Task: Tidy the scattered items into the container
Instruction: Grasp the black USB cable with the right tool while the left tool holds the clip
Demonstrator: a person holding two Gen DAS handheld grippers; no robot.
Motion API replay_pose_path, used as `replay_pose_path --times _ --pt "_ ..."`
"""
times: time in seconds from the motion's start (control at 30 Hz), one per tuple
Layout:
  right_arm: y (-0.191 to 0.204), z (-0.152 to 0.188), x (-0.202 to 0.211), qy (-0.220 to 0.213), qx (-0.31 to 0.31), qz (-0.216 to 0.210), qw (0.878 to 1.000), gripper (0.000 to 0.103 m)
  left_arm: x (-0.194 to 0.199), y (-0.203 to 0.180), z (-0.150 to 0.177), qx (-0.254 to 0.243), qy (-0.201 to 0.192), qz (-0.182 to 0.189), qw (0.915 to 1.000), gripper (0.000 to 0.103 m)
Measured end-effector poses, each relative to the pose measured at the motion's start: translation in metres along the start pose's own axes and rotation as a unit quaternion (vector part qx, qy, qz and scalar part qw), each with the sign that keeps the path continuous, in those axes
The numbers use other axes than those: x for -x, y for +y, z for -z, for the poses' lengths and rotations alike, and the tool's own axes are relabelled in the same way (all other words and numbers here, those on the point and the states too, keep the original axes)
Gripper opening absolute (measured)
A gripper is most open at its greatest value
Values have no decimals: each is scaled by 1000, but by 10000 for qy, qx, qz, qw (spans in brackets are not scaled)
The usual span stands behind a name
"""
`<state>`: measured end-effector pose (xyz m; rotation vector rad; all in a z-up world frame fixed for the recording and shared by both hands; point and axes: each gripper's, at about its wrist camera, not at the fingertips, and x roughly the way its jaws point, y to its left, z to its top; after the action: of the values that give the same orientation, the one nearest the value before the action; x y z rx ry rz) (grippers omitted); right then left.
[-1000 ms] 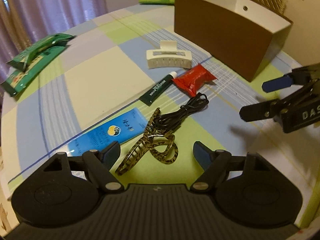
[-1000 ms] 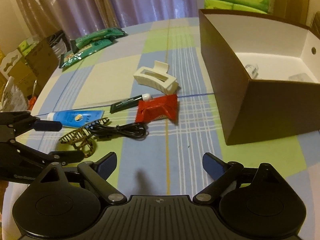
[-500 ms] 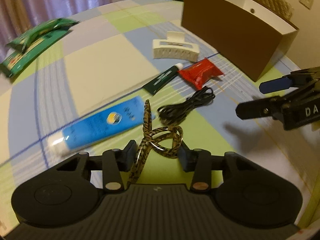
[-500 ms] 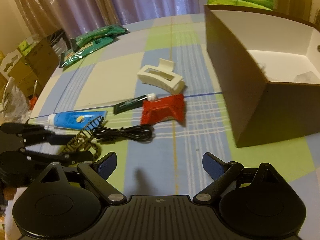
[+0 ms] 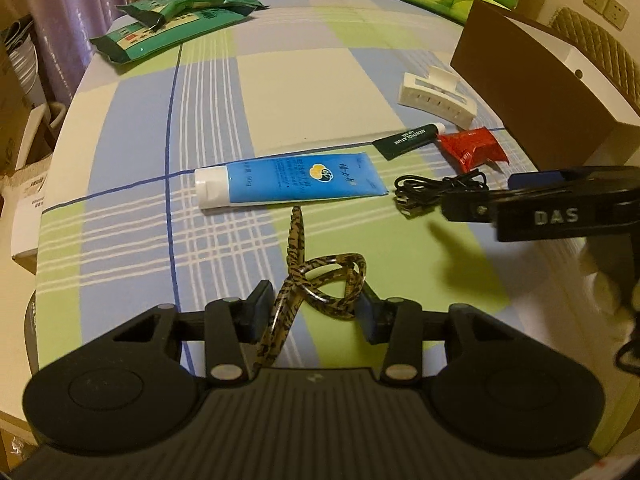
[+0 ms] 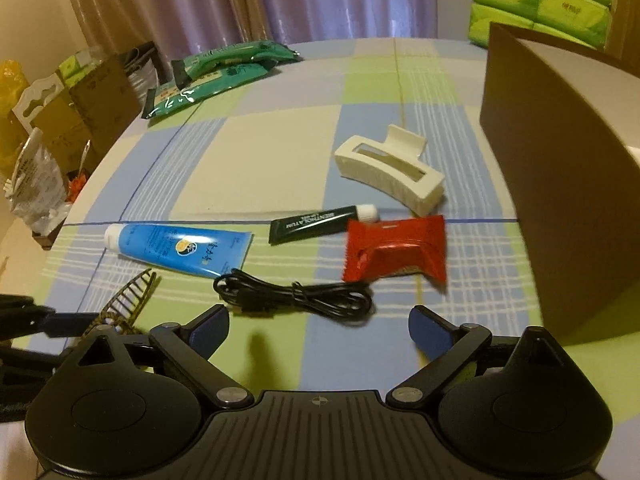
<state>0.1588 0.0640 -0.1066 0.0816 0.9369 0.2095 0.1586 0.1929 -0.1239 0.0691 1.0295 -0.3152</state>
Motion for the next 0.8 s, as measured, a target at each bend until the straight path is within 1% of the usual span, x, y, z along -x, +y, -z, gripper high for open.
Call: replay_pose_path --times 0.07,0.2,0.37,0.47,0.5,0.73,0.8 --pt "4 -1 -5 -32 -2 37 10000 101 0 1 1 8 -14 -16 10000 39" --pt "11 -2 -15 -30 -5 21 10000 101 -2 1 1 106 -21 -4 9999 39" --pt "16 -3 -27 -76 -99 235 9996 101 -5 1 0 159 7 -16 9999 40" --pt "22 -2 -30 -71 204 448 9988 93 -6 1 -1 152 7 -31 9999 40" --pt "24 -2 -30 -55 330 490 9982 93 -6 1 -1 152 6 -35 9999 40" --pt "20 5 -25 79 531 400 9978 92 -10 0 -7 261 -20 -52 9996 43" --pt "18 7 -21 109 567 365 9977 92 -12 -2 -8 219 -49 -91 9997 43"
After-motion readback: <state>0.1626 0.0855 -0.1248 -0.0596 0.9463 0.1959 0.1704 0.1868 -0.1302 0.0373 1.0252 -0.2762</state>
